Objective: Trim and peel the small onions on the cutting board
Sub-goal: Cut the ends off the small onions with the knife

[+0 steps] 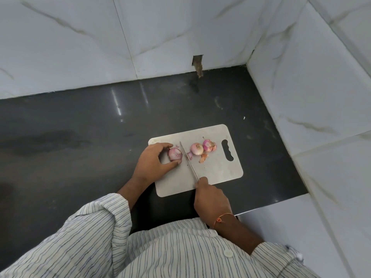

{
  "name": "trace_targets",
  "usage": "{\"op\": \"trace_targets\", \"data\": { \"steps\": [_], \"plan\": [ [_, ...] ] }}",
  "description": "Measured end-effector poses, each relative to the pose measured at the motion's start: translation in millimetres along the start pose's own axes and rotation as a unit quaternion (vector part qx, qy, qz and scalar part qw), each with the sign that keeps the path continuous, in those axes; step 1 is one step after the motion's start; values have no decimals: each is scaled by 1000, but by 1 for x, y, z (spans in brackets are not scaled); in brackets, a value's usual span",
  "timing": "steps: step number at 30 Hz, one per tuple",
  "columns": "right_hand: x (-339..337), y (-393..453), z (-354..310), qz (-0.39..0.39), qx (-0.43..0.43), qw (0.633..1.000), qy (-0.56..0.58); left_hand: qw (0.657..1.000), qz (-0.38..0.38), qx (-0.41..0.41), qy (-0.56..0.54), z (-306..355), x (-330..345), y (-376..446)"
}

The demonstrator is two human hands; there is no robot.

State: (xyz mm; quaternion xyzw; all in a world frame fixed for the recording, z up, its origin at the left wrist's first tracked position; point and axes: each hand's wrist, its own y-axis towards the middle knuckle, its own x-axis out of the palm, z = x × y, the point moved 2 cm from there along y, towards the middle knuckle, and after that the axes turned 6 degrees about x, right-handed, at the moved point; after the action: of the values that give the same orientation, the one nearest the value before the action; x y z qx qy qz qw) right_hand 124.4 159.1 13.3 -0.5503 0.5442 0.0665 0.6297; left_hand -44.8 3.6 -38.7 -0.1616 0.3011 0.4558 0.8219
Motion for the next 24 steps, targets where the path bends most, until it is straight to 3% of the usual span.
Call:
{"op": "trace_targets", "data": {
  "steps": [6, 24],
  "plan": [
    [0, 2, 2, 26, -13, 999, 18, 993, -72, 55, 70, 2, -10, 7],
    [-8, -9, -6, 74, -47, 992, 93, 995, 1, -12, -94, 5, 9, -10]
  ]
}}
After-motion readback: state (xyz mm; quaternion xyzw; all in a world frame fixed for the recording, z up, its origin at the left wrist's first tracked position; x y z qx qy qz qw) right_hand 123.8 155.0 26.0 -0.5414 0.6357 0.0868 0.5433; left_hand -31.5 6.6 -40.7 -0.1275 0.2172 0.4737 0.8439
